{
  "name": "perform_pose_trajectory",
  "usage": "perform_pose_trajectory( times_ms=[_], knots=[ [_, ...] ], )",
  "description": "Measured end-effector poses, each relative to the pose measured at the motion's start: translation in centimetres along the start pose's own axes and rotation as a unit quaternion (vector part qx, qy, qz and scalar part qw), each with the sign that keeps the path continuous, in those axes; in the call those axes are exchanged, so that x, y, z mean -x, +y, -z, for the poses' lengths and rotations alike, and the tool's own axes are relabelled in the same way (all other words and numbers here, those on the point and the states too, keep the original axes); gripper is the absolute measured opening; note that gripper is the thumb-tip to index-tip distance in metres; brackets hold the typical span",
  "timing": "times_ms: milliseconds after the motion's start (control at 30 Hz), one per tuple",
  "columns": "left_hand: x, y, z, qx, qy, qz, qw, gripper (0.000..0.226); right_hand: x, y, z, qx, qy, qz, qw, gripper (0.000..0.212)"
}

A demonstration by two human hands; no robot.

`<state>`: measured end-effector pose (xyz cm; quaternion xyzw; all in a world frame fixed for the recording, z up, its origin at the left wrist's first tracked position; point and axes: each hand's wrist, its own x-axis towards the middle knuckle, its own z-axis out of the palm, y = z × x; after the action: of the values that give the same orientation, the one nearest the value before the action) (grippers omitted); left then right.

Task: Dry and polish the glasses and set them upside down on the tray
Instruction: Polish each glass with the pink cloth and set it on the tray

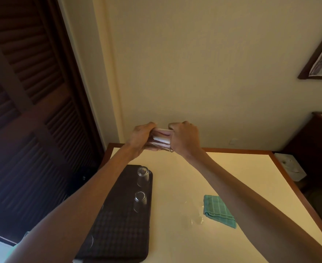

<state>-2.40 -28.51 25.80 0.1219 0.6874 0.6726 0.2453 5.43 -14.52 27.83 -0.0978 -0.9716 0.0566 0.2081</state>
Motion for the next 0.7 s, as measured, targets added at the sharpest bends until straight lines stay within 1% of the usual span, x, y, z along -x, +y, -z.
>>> perform_pose_trajectory(
  times_ms=[33, 67, 100, 133, 167, 200, 233, 267, 300, 333, 367, 400, 433, 467, 500, 533, 567, 633, 667, 700],
  knots=[
    [0.1, 0.0, 0.0, -0.016, 0.014, -0.036, 0.999, 0.029, 0.1, 0.0, -0.6, -0.021, -0.026, -0.038, 0.999, 0.018],
    [0.2, 0.0, 0.0, -0.030, 0.027, -0.074, 0.996, 0.028, 0.3, 0.0, -1.0, -0.077, -0.070, -0.086, 0.991, 0.024],
    [0.3, 0.1, 0.1, -0.048, 0.039, -0.113, 0.992, 0.027, 0.4, 0.1, -1.8, -0.169, -0.127, -0.137, 0.968, 0.026],
    [0.4, 0.2, 0.1, -0.072, 0.051, -0.153, 0.984, 0.027, 0.6, -0.3, -2.1, -0.291, -0.194, -0.190, 0.917, 0.024],
    [0.4, 0.1, 0.1, -0.099, 0.063, -0.191, 0.975, 0.026, 0.8, -0.6, -2.2, -0.401, -0.253, -0.267, 0.839, 0.035],
    [0.5, 0.0, 0.1, -0.120, 0.072, -0.223, 0.965, 0.026, 0.8, -0.6, -2.2, -0.462, -0.294, -0.321, 0.772, 0.047],
    [0.6, -0.1, 0.1, -0.133, 0.077, -0.245, 0.957, 0.026, 0.7, -0.5, -2.2, -0.490, -0.310, -0.333, 0.743, 0.052],
    [0.6, -0.4, 0.2, -0.134, 0.075, -0.258, 0.954, 0.026, 0.5, -0.3, -2.3, -0.493, -0.305, -0.326, 0.747, 0.051],
    [0.6, -0.6, 0.3, -0.121, 0.064, -0.258, 0.956, 0.025, 0.3, -0.2, -2.0, -0.473, -0.277, -0.308, 0.778, 0.046],
    [0.5, -0.7, 0.4, -0.097, 0.042, -0.243, 0.964, 0.025, 0.2, -0.1, -1.8, -0.428, -0.234, -0.270, 0.830, 0.037],
    [0.4, -0.8, 0.5, -0.066, 0.014, -0.207, 0.976, 0.025, 0.0, 0.1, -1.3, -0.332, -0.181, -0.215, 0.900, 0.026],
    [0.4, -0.6, 0.6, -0.031, -0.018, -0.150, 0.988, 0.029, 0.0, 0.4, -0.9, -0.199, -0.119, -0.149, 0.961, 0.014],
    [0.5, -0.5, 0.8, 0.003, -0.050, -0.081, 0.995, 0.037, 0.2, 0.3, -0.4, -0.071, -0.063, -0.089, 0.991, 0.008],
    [0.6, -0.3, 0.8, 0.025, -0.078, -0.021, 0.996, 0.045, 0.5, -0.1, 0.3, 0.012, -0.014, -0.043, 0.999, 0.012],
    [0.7, -0.2, 0.8, 0.027, -0.094, 0.013, 0.995, 0.050, 0.7, -0.4, 0.9, 0.043, 0.013, -0.008, 0.999, 0.016],
    [0.8, 0.0, 0.8, 0.022, -0.096, 0.027, 0.995, 0.050, 0.8, -0.5, 1.3, 0.053, 0.028, 0.011, 0.998, 0.017],
    [1.1, 0.1, 0.7, 0.016, -0.087, 0.028, 0.996, 0.048, 1.0, -0.4, 1.2, 0.045, 0.030, 0.005, 0.999, 0.017],
    [1.4, 0.3, 0.4, 0.003, -0.043, 0.005, 0.999, 0.043, 1.2, -0.2, 0.5, -0.004, 0.003, -0.046, 0.999, 0.020],
    [1.6, 0.4, 0.3, -0.010, -0.019, -0.018, 1.000, 0.042, 1.3, -0.2, 0.0, -0.045, -0.036, -0.086, 0.995, 0.026],
    [1.7, 0.4, 0.3, -0.026, 0.000, -0.045, 0.999, 0.042, 1.3, -0.3, -0.4, -0.112, -0.090, -0.130, 0.981, 0.031]
  ],
)
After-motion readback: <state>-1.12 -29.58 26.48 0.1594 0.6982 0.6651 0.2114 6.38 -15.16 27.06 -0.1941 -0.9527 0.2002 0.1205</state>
